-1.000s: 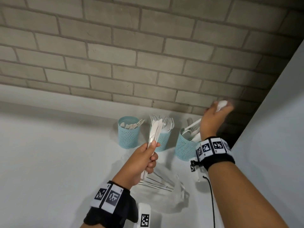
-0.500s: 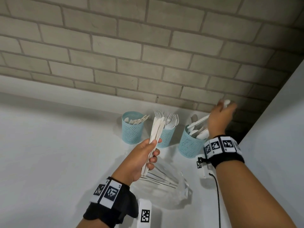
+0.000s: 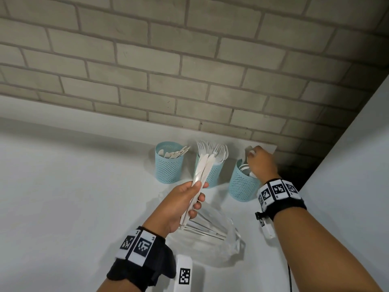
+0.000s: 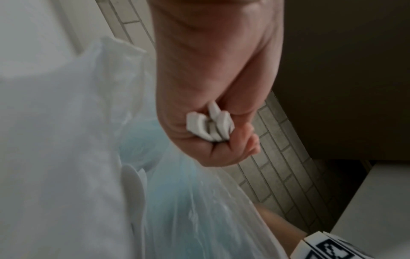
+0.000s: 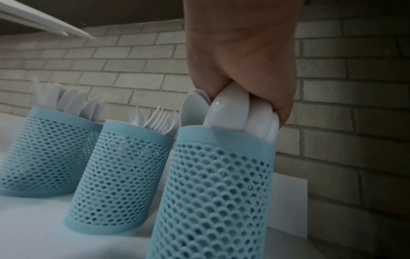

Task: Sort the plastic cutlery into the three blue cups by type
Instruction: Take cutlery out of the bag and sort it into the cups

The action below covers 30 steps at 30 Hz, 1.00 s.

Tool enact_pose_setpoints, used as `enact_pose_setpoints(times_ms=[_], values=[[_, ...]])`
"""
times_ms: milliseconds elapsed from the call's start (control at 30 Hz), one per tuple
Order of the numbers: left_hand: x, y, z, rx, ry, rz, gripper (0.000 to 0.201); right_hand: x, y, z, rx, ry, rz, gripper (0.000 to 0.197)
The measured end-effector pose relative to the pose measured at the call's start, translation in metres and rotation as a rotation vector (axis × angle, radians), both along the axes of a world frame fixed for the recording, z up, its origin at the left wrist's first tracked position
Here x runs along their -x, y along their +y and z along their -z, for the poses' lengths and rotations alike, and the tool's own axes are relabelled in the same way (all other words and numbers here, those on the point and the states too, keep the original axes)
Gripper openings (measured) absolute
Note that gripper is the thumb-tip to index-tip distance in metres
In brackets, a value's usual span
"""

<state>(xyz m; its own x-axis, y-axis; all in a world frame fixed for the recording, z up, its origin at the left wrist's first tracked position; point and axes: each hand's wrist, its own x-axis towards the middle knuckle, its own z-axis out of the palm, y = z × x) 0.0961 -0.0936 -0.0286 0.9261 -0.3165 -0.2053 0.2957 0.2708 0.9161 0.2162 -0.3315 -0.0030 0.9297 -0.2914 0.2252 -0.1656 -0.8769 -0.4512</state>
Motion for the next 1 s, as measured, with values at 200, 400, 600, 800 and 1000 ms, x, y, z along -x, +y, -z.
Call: enact_pose_setpoints(times_ms=[200,400,600,800,1000], values=[[-0.001,0.0,0.004,-0.012,-0.03,-0.009,0.019,0.008,0.015,-0.004,0.118,-0.26,0.068,0.031],[-0.002,0.0,0.008,0.022,-0.023,-0.025,0.016,0.047,0.07,-0.026,-0.475,-0.207,-0.315,0.034],[0.002,-0.001,0.007,0.049,-0.018,-0.059,0.012,0.065,0.106,-0.011,-0.795,0.295,-0.471,0.036],[0.004,-0.003,0.007,0.029,-0.027,-0.112,0.021,0.071,0.112,0.0,-1.109,0.234,-0.401,0.006],[0.004,-0.002,0.01,0.014,-0.029,-0.105,0.026,0.075,0.11,0.0,-1.273,0.254,-0.364,0.019]])
